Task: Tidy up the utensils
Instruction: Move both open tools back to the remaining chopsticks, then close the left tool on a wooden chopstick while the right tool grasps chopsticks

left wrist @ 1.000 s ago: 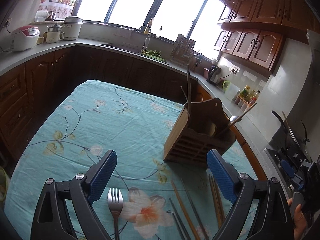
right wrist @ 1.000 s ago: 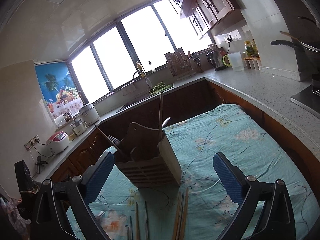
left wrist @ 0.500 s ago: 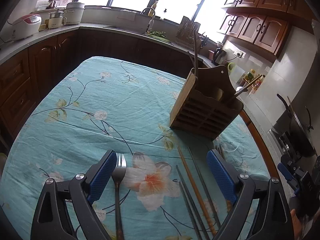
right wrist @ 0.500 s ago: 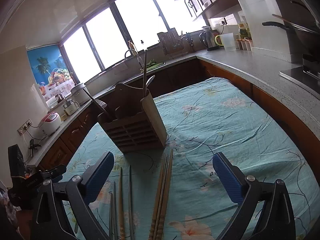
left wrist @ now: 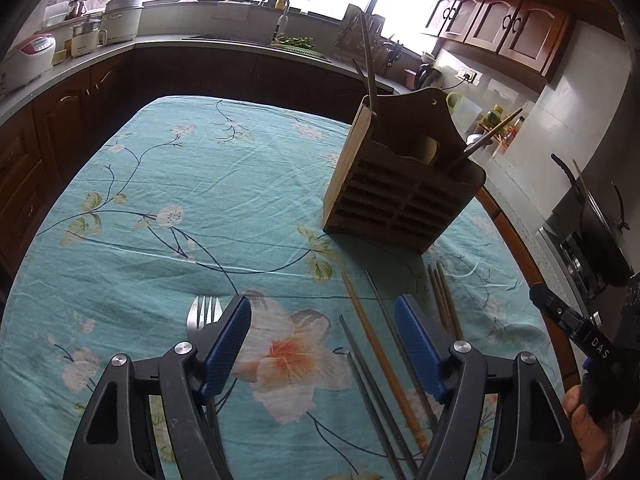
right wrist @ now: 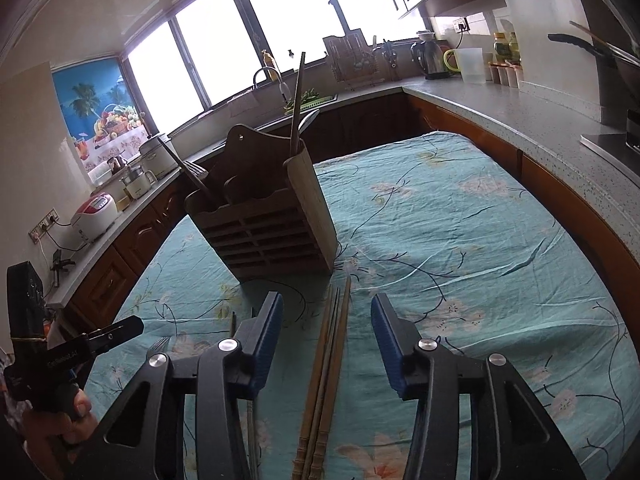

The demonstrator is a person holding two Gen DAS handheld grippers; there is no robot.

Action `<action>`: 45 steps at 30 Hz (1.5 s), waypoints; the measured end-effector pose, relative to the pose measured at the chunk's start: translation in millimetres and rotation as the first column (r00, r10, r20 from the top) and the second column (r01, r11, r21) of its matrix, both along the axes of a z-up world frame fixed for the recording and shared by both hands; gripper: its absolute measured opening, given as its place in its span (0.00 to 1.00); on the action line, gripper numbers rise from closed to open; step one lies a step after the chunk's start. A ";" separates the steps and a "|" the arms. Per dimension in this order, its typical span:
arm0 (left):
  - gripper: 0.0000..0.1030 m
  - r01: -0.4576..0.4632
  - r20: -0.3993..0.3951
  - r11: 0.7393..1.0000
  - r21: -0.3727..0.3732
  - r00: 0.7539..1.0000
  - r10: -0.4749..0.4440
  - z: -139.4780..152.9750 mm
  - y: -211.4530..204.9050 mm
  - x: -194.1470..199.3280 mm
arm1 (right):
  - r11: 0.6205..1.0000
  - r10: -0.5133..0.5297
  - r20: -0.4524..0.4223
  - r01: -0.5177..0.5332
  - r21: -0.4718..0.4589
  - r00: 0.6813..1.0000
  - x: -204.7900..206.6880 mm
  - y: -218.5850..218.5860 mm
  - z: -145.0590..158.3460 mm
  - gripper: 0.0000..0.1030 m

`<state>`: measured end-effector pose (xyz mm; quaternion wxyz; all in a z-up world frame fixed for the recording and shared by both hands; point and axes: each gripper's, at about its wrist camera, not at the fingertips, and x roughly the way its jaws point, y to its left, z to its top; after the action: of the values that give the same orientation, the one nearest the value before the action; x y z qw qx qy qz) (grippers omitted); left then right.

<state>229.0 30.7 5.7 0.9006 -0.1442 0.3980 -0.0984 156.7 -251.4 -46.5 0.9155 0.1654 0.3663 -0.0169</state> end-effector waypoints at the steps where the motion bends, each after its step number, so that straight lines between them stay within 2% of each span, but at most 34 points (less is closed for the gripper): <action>1: 0.65 0.009 -0.008 1.000 0.002 1.000 -0.009 -1.4 -1.7 2.6 | 1.000 0.004 -0.010 -0.004 0.005 1.000 2.7 0.0 -3.3 0.40; 4: 0.56 0.036 -0.032 0.999 0.006 0.999 -0.036 -7.1 -8.6 13.3 | 1.000 0.014 -0.041 -0.013 0.013 0.999 11.9 -0.6 -11.5 0.31; 8: 0.54 0.056 -0.070 0.998 0.006 0.996 -0.056 -15.9 -15.5 28.8 | 0.999 0.025 -0.074 -0.024 0.022 0.997 23.5 -1.3 -22.1 0.26; 15: 0.47 0.095 -0.123 0.994 0.050 0.988 -0.088 -33.0 -39.0 60.0 | 0.999 0.039 -0.131 -0.037 0.016 0.991 45.9 -1.5 -41.1 0.25; 17: 0.39 0.103 -0.135 0.993 0.060 0.986 -0.094 -38.3 -45.7 69.1 | 0.999 0.042 -0.148 -0.041 0.014 0.988 52.7 -1.6 -46.8 0.24; 20: 0.33 0.117 -0.158 0.990 0.080 0.982 -0.103 -48.1 -54.7 80.9 | 0.999 0.049 -0.173 -0.050 -0.002 0.984 64.1 -0.9 -55.8 0.23; 28: 0.31 0.150 -0.209 0.981 0.119 0.970 -0.123 -69.9 -72.7 101.5 | 0.996 0.052 -0.242 -0.069 -0.059 0.969 90.6 0.2 -75.3 0.16; 34: 0.29 0.166 -0.183 0.969 0.184 0.974 -0.132 -73.8 -86.2 105.5 | 0.983 0.067 -0.276 -0.112 -0.148 0.959 104.7 11.3 -83.1 0.15; 38: 0.10 0.162 -0.160 0.960 0.229 0.979 -0.127 -77.0 -92.0 105.9 | 0.969 0.068 -0.276 -0.129 -0.211 0.959 104.8 18.9 -84.6 0.11; 41: 0.08 0.158 -0.150 0.963 0.218 0.981 -0.127 -78.2 -90.7 104.6 | 0.971 0.066 -0.272 -0.124 -0.203 0.960 102.9 17.9 -84.3 0.07; 45: 0.06 0.153 -0.154 0.973 0.172 0.980 -0.127 -77.1 -85.4 100.9 | 0.989 0.053 -0.255 -0.086 -0.123 0.966 98.2 7.8 -80.1 0.05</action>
<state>329.9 -54.8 -71.4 0.8702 -0.0389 0.4777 -0.1143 254.9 -243.6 -126.6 0.8708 0.0875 0.4828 -0.0298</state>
